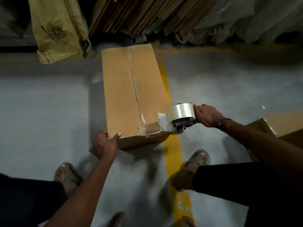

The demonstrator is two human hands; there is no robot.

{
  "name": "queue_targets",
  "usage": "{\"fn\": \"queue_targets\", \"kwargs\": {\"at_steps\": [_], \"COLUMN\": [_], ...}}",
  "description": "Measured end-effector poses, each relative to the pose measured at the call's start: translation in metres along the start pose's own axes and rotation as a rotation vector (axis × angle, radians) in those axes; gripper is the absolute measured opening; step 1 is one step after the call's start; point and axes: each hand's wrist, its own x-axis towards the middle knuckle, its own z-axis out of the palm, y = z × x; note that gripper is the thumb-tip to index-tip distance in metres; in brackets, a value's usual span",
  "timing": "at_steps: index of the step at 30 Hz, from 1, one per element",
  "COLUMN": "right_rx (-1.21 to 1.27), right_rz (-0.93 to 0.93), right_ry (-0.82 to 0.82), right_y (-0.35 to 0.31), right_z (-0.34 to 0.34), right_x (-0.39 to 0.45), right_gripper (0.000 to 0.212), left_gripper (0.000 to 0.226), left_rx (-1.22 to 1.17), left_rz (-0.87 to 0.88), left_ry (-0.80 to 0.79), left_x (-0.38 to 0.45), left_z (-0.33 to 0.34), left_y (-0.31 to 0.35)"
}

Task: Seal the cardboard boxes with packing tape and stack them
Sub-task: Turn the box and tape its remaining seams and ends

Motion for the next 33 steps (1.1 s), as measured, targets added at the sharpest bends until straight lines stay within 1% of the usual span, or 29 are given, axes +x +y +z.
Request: {"fn": "queue_targets", "kwargs": {"at_steps": [2,3,4,5,6,8,9,10,11,13,15,17,20,23,26,27,28,30,31,32,33], "right_rx": [0.008,0.009,0.007,0.015,0.030,0.068,0.094,0.111,0.118,0.109,0.116,0.160,0.229,0.151,0.066,0.072,0.065,0.018,-0.008,-0.020,-0.013], "right_rz": [-0.042,-0.063,-0.088,-0.099,-0.101,-0.094,-0.092,-0.091,-0.089,-0.101,-0.103,-0.092,-0.066,-0.074,-0.048,-0.047,-0.059,-0.118,-0.123,-0.112,-0.091], "right_ry": [-0.057,-0.085,-0.097,-0.113,-0.130,-0.175,-0.185,-0.185,-0.183,-0.179,-0.187,-0.208,-0.283,-0.297,-0.279,-0.268,-0.260,-0.242,-0.248,-0.264,-0.280], "right_y": [0.002,0.003,0.006,0.007,0.009,0.011,0.011,0.011,0.011,0.013,0.015,0.019,0.031,0.051,0.076,0.080,0.081,0.075,0.071,0.066,0.061], "right_z": [0.000,-0.001,-0.001,-0.002,-0.003,-0.004,-0.003,-0.003,-0.003,-0.001,-0.001,-0.001,0.000,-0.006,-0.010,-0.011,-0.013,-0.010,-0.007,-0.004,-0.001], "right_x": [0.004,0.005,0.007,0.009,0.011,0.011,0.012,0.012,0.012,0.015,0.016,0.016,0.016,0.017,0.018,0.019,0.021,0.027,0.030,0.032,0.033], "right_gripper": [0.096,0.103,0.106,0.104,0.098,0.082,0.077,0.074,0.073,0.072,0.071,0.071,0.075,0.085,0.080,0.083,0.089,0.103,0.102,0.096,0.089], "left_gripper": [0.049,0.047,0.044,0.038,0.032,0.028,0.023,0.018,0.017,0.024,0.028,0.026,0.025,0.020,0.015,0.016,0.025,0.052,0.067,0.076,0.074], "left_rx": [0.091,0.082,0.043,-0.025,-0.096,-0.156,-0.158,-0.165,-0.163,-0.170,-0.143,-0.130,-0.109,-0.092,-0.133,-0.145,-0.188,-0.340,-0.388,-0.425,-0.443], "left_rz": [0.119,0.219,0.341,0.456,0.542,0.585,0.560,0.508,0.436,0.321,0.274,0.264,0.280,0.316,0.310,0.285,0.213,0.028,-0.039,-0.081,-0.100], "left_ry": [0.081,0.103,0.090,0.028,-0.075,-0.311,-0.399,-0.454,-0.476,-0.480,-0.466,-0.462,-0.472,-0.472,-0.478,-0.491,-0.516,-0.591,-0.646,-0.737,-0.813], "left_x": [-0.008,-0.014,-0.022,-0.030,-0.039,-0.058,-0.065,-0.070,-0.073,-0.074,-0.070,-0.067,-0.070,-0.069,-0.068,-0.068,-0.067,-0.065,-0.068,-0.071,-0.071], "left_z": [0.007,0.013,0.020,0.030,0.040,0.058,0.065,0.074,0.080,0.087,0.090,0.095,0.097,0.101,0.104,0.104,0.105,0.099,0.091,0.084,0.079], "left_y": [0.009,0.017,0.029,0.041,0.056,0.086,0.099,0.108,0.115,0.122,0.122,0.121,0.122,0.122,0.120,0.122,0.125,0.140,0.153,0.166,0.178]}}
